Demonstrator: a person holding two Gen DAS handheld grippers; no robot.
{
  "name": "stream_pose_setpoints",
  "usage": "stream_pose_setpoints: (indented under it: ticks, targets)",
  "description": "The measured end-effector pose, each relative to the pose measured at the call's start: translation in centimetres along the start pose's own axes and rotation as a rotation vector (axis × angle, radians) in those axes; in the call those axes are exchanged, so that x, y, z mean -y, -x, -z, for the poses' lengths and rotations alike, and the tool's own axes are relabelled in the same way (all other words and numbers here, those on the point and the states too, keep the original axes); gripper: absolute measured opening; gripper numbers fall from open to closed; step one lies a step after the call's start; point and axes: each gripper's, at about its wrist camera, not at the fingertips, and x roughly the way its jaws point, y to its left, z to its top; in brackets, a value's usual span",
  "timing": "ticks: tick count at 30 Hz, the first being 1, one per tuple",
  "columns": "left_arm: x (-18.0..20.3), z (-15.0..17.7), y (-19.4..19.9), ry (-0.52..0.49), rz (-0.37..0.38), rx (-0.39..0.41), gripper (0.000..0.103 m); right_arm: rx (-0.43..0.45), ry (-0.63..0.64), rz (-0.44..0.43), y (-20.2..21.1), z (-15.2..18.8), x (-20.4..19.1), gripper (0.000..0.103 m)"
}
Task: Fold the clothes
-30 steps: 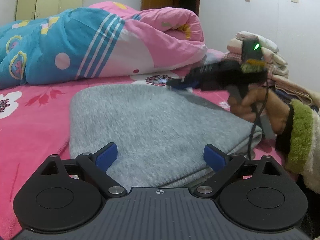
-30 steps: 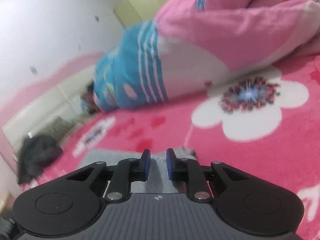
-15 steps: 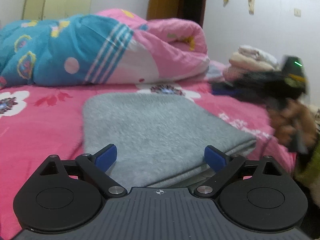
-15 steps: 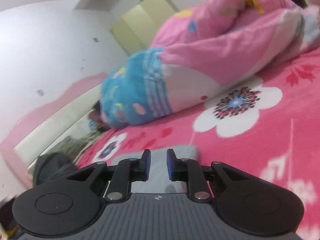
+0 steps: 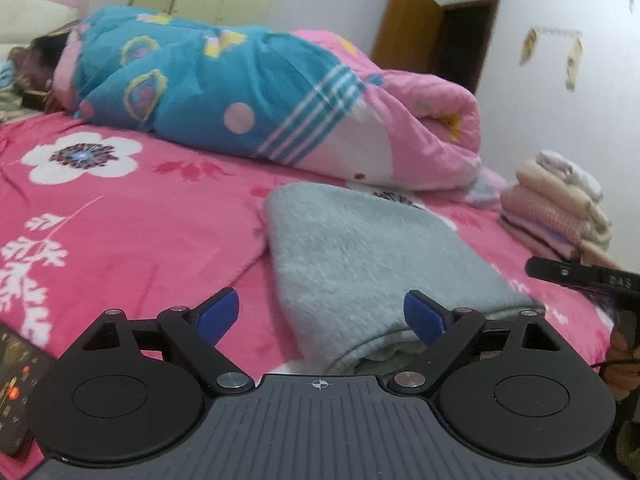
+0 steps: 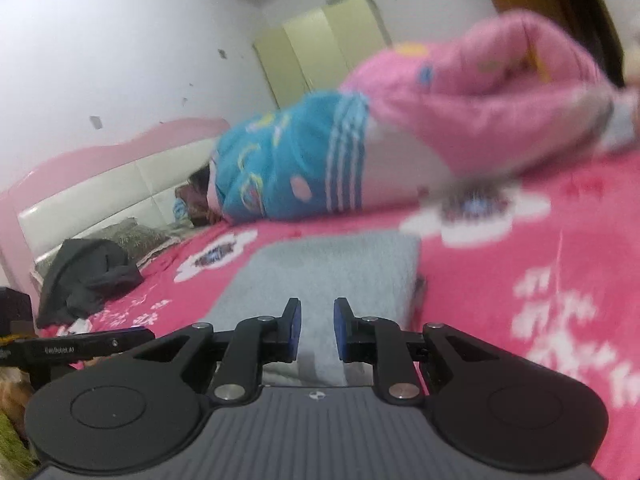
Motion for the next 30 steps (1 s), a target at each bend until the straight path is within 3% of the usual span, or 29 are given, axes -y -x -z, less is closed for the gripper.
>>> stream_pose_setpoints:
  ticks: [2, 5, 10, 14, 17, 19, 23, 25, 28, 30]
  targets:
    - [-0.5, 0.1, 0.1, 0.038, 0.002, 0.003, 0.089, -0.002, 0.036, -0.035, -0.8, 0.7, -0.8, 0.02]
    - [-0.6, 0.5, -0.3, 0.065, 0.01, -0.009, 0.085, -0.085, 0.126, -0.041, -2.8, 3.9, -1.7, 0.02]
    - [-0.2, 0.9, -0.3, 0.066, 0.035, -0.012, 0.085, -0.049, 0.077, -0.03, -1.3, 2.3, -2.1, 0.02]
    - [-0.3, 0.9, -0.4, 0.099, 0.047, -0.001, 0.083, 0.049, 0.008, 0.033, 0.3, 1.1, -0.9, 0.021]
    - [-0.2, 0.8, -0.5, 0.1, 0.051, 0.013, 0.082, 0.056, -0.073, 0.06, -0.1, 1.5, 0.9, 0.021]
    - [0.0, 0.8, -0.7, 0.084, 0.044, 0.013, 0.082, 0.016, -0.096, 0.061, -1.0, 2.6, 1.3, 0.021]
    - [0.0, 0.9, -0.9, 0.077, 0.045, 0.008, 0.082, 0.061, -0.265, 0.0, -0.2, 3.1, 2.9, 0.021]
    - [-0.2, 0.9, -0.9, 0.086, 0.053, 0.006, 0.082, 0.103, -0.461, -0.005, 0.6, 3.1, 5.9, 0.021]
    - [-0.5, 0.9, -1.2, 0.107, 0.066, -0.001, 0.082, 0.075, -0.718, -0.003, 0.3, 3.9, 10.0, 0.022]
    - [-0.6, 0.9, -1.4, 0.116, 0.073, -0.009, 0.082, 0.029, -0.808, -0.05, -0.4, 4.7, 11.1, 0.022]
